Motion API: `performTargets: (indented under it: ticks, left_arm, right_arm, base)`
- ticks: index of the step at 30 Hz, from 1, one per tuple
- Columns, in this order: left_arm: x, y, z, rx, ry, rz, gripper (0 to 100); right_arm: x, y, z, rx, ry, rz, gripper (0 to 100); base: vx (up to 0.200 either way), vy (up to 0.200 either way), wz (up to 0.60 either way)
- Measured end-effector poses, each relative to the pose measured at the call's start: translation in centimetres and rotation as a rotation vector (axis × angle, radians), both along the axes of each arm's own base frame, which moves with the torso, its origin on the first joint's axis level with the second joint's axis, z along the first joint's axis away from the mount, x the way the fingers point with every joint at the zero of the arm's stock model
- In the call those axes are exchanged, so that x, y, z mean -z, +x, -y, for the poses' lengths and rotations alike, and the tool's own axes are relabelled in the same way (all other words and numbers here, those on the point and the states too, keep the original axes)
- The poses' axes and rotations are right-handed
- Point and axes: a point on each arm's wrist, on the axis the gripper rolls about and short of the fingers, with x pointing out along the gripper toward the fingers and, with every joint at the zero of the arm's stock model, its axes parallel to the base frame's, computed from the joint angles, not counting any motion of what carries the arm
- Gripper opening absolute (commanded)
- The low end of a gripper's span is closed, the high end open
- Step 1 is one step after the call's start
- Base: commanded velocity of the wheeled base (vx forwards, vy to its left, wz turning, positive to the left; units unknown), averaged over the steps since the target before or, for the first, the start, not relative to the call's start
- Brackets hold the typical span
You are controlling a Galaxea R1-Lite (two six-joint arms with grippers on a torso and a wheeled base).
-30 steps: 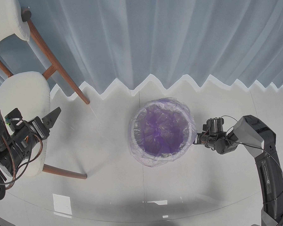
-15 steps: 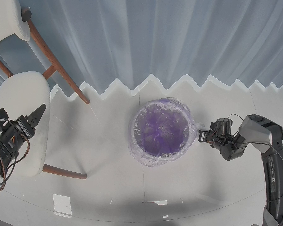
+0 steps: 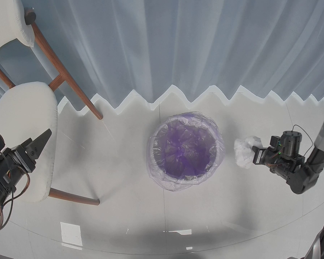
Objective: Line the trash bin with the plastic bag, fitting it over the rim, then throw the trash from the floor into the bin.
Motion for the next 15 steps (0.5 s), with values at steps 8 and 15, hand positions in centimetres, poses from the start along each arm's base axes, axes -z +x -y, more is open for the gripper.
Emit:
performTargets:
  ticks: [8,15]
  left_arm:
    - [1.1,-3.5,-0.2,0.026,0.067,0.042,100]
    - [2.8,-7.5,-0.7,-0.004,0.103,0.060,100]
  right_arm:
    - [-5.7,-7.4,0.7,-0.013,0.015,0.133,0]
    - [-8.1,-11.1,0.2,-0.070,0.034,0.232,0]
  base:
    - [0.000,0.000,0.00]
    - [0.000,0.000,0.00]
